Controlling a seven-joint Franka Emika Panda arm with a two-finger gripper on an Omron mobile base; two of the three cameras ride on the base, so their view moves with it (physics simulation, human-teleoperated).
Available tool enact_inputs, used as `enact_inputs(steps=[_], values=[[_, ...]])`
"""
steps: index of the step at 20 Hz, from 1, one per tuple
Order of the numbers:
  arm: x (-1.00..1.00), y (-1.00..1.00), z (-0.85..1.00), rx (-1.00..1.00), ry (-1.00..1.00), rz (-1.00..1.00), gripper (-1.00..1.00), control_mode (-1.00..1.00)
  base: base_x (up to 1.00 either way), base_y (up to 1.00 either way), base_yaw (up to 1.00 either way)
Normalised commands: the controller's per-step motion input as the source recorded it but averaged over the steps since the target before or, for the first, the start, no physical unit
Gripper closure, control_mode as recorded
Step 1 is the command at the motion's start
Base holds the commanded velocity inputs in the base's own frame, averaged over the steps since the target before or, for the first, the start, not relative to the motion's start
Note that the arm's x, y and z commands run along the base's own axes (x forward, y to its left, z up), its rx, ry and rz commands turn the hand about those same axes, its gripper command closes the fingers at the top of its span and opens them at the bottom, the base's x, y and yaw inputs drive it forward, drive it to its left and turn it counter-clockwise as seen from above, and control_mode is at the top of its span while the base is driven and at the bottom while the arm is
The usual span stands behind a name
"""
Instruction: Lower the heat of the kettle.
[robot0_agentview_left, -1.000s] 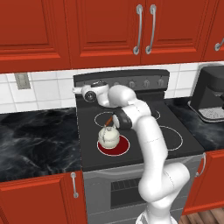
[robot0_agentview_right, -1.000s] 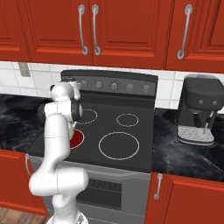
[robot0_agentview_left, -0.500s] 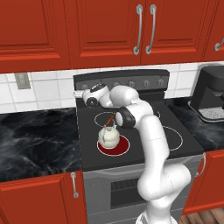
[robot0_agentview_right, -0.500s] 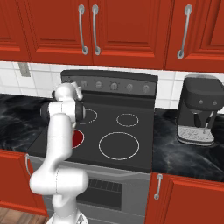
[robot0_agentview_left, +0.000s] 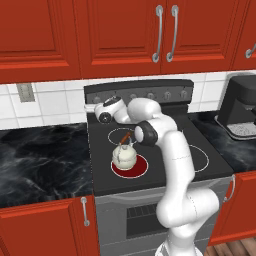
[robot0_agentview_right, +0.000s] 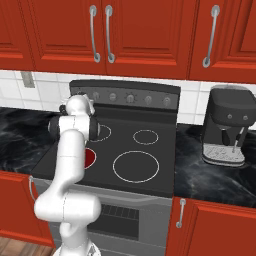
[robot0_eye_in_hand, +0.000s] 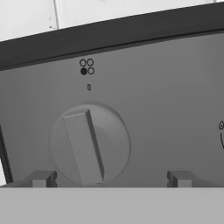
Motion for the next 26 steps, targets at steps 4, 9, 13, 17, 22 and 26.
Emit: enact_inputs(steps=[4,9,13,17,22,26], values=[[0.0,0.0,0.0,0.0,0.0,0.0,-1.0,-1.0,0.0,0.0,0.0],[0.01,0.0,0.0,0.0,0.0,0.0,-1.0,-1.0,0.0,0.0,0.0],[0.08,0.0,0.09,0.0,0.0,0.0,-1.0,-1.0,0.0,0.0,0.0],[0.11,0.0,0.16,0.0,0.0,0.0,-1.0,-1.0,0.0,0.0,0.0],[0.08,0.0,0.15,0.0,0.0,0.0,-1.0,-1.0,0.0,0.0,0.0],[0.02,0.0,0.17,0.0,0.0,0.0,-1.0,-1.0,0.0,0.0,0.0]])
